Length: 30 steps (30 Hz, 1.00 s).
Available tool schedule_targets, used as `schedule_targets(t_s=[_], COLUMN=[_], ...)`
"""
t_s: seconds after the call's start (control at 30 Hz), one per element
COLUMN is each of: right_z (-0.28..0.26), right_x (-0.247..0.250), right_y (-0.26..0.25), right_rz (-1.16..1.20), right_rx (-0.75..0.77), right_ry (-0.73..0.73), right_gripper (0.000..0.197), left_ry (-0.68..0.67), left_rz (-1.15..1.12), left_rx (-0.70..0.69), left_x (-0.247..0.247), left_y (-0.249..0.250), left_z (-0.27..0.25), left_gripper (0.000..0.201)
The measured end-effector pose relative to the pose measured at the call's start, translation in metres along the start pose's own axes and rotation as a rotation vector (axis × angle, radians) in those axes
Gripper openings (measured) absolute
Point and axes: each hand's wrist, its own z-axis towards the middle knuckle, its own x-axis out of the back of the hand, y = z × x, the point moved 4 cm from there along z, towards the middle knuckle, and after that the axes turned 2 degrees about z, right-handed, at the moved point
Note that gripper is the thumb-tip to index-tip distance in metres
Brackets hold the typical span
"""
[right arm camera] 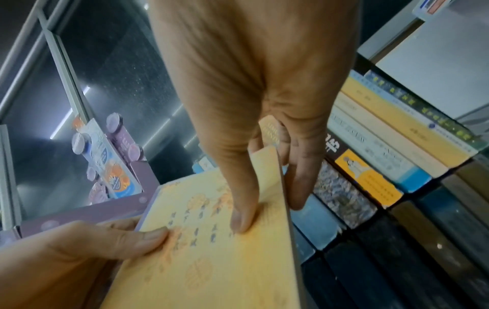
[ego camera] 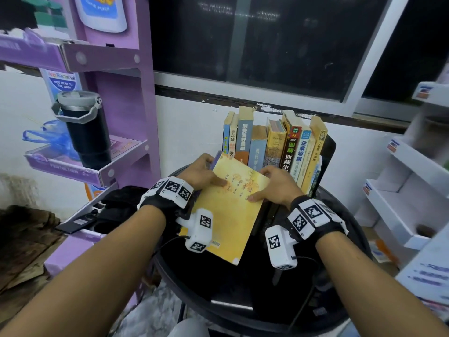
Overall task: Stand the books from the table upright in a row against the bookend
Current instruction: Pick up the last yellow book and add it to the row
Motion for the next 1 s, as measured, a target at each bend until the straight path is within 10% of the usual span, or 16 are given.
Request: schedule_targets(t_s=[0.43, 1.0], right_z=[-0.03, -0.049], right_x=[0.066, 0.085], right_y=[0.025, 0.049], right_rz=[0.146, 0.299], right_rx=[0.066, 0.126], right_ry=[0.521, 0.019], right_gripper=[0.057, 0.091], left_ry=[-0.037, -0.382], left_rz=[-0.438, -0.471], left_rx=[-0.194, -0.284], left_x=[-0.074, -0.117], left_y=[0.045, 0.083], left_z=[-0.006, -0.018], left_gripper=[0.034, 0.029])
